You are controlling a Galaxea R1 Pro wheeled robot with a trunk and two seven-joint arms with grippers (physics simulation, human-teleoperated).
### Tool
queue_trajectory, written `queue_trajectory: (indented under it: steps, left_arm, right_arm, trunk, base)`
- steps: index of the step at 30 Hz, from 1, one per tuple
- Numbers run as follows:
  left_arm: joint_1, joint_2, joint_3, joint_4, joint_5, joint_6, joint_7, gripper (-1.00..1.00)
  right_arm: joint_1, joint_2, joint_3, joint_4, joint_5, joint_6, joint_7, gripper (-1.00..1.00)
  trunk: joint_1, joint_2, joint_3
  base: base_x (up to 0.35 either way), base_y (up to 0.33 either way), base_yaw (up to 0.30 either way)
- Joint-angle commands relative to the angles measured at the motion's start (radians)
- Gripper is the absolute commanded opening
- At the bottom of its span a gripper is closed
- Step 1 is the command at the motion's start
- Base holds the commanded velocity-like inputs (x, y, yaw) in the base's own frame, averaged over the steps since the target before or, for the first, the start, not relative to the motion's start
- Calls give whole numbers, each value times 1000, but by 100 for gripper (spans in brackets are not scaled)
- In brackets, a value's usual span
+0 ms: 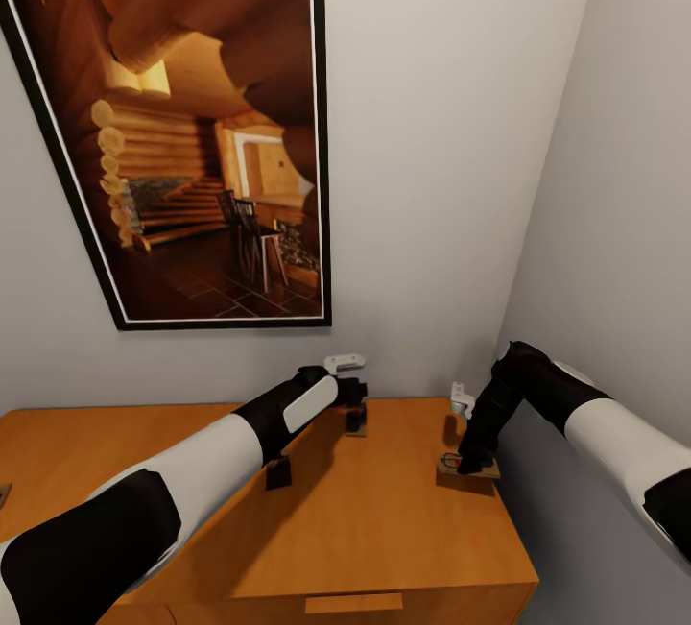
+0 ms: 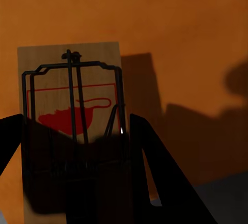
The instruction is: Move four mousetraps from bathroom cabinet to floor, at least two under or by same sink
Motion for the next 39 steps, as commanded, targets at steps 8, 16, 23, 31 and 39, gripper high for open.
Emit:
queue_trajectory:
  steps: [8, 16, 23, 31, 39]
  left_arm:
    - [-2, 0, -6, 4, 7, 0, 7, 100]
    - [-2, 0, -6, 4, 8, 0, 6, 100]
    - [-2, 0, -7, 3, 8, 2, -4, 100]
    - [0, 0, -7, 2, 9, 3, -7, 100]
    - [0, 0, -7, 2, 9, 3, -7, 100]
  right_arm:
    - [-1, -1, 3, -2, 1, 15, 5, -100]
    - [-1, -1, 3, -2, 1, 15, 5, -100]
    - [-1, -1, 3, -2, 1, 15, 5, -100]
    - [-1, -1, 3, -2, 1, 15, 5, -100]
    - [-1, -1, 3, -2, 1, 15, 5, -100]
  trunk:
    - [8, -16, -8]
    - [8, -16, -8]
    - [8, -16, -8]
    - [27, -51, -24]
    - [58, -107, -49]
  base:
    - [0, 0, 0]
    - [0, 0, 0]
    - [0, 0, 0]
    - [0, 0, 0]
    - [0, 0, 0]
